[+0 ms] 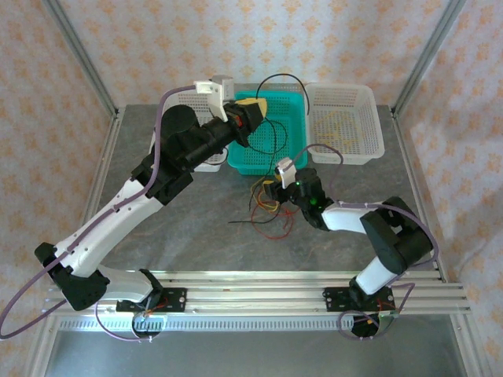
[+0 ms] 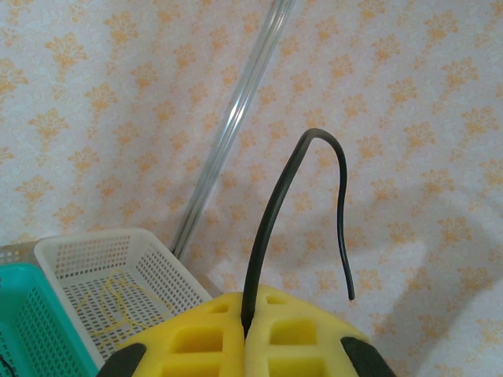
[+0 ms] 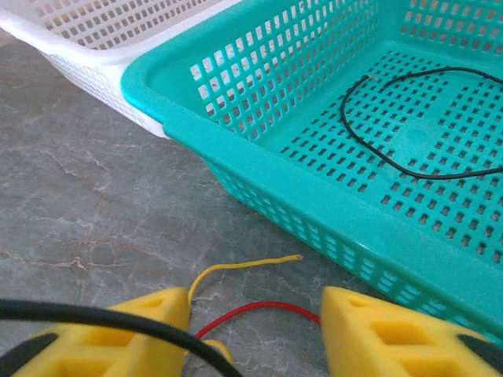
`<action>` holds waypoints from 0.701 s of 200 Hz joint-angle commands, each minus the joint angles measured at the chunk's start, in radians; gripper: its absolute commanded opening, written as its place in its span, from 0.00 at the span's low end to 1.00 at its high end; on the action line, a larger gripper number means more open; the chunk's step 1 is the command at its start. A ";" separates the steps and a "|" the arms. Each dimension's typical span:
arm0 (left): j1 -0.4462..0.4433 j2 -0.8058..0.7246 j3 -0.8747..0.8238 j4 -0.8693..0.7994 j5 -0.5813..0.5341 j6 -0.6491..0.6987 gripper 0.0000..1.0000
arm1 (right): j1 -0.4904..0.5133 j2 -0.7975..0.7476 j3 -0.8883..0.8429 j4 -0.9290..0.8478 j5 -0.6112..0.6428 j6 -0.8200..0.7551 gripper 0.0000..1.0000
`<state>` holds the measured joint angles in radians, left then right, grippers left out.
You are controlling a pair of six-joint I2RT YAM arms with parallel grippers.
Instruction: Untangle the cables
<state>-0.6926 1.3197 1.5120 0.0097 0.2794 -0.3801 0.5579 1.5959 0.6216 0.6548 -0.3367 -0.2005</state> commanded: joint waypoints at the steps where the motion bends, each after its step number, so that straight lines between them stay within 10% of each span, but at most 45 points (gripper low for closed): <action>1: 0.009 -0.025 0.023 -0.010 0.000 0.003 0.00 | 0.003 0.012 0.020 0.039 0.028 0.006 0.35; 140: 0.016 -0.102 0.176 -0.108 -0.140 0.084 0.00 | 0.004 -0.028 -0.071 -0.070 0.133 0.038 0.06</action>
<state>-0.6907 1.2579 1.6470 -0.0681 0.1883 -0.3332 0.5579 1.5921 0.5667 0.5919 -0.2348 -0.1776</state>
